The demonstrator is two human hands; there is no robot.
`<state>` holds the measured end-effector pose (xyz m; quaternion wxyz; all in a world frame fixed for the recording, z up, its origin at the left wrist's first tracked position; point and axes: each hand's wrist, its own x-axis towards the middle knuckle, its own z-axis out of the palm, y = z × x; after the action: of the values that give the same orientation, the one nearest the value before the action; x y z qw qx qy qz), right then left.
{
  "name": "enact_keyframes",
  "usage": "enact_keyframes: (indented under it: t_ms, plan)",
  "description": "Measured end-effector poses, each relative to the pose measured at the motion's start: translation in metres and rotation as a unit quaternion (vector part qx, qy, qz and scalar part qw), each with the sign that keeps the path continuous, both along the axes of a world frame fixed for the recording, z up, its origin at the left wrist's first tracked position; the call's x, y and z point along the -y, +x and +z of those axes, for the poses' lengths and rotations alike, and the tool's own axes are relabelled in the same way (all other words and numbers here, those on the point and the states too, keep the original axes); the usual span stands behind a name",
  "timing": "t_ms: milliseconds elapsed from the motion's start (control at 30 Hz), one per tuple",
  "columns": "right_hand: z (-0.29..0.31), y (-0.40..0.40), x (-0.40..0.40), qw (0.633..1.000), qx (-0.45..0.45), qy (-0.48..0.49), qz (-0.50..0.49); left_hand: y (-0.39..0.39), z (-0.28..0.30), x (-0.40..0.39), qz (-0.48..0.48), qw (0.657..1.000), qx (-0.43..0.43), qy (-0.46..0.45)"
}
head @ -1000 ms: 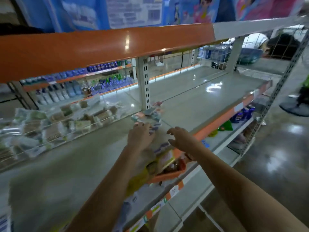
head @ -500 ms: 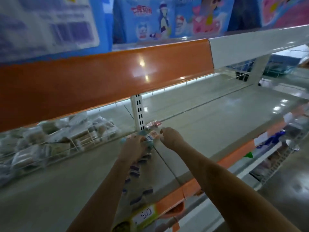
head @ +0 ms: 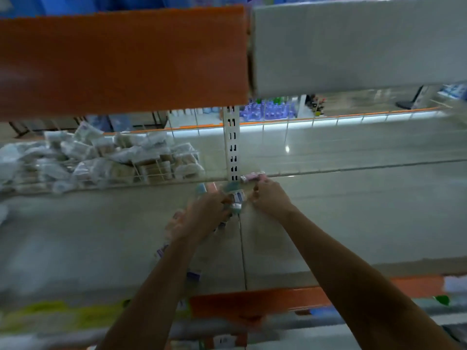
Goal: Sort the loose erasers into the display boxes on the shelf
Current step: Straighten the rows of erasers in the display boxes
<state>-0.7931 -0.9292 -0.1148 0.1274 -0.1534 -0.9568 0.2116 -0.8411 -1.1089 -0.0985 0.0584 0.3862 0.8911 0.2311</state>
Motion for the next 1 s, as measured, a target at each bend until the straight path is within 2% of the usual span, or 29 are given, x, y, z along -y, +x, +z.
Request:
enact_keyframes:
  t_ms: [167, 333, 467, 667, 733, 833, 1000]
  plan:
    - [0.014, 0.031, -0.005, 0.996, -0.001, -0.023, 0.089, 0.022, -0.004, 0.014, 0.072, 0.992, -0.026, 0.096]
    - [0.03, 0.059, 0.015, 0.964, -0.047, -0.175, 0.195, 0.04, 0.003, 0.043, 0.143, 0.957, 0.142, 0.209]
    - [0.042, 0.064, 0.053, 0.915, -0.056, -0.298, 0.265, 0.065, 0.02, 0.079, 0.169, 0.938, 0.143, 0.268]
    - [0.055, 0.055, 0.124, 0.858, -0.006, -0.38, 0.347, 0.095, 0.036, 0.152, 0.227, 0.912, 0.137, 0.313]
    - [0.055, 0.053, 0.138, 0.851, -0.006, -0.377, 0.365, 0.1, 0.035, 0.168, 0.232, 0.916, 0.147, 0.293]
    - [0.054, 0.047, 0.183, 0.845, 0.009, -0.365, 0.391, 0.115, 0.04, 0.21, 0.284, 0.904, 0.125, 0.294]
    - [0.061, 0.044, 0.274, 0.811, 0.039, -0.446, 0.377, 0.143, 0.05, 0.293, 0.331, 0.883, 0.096, 0.319]
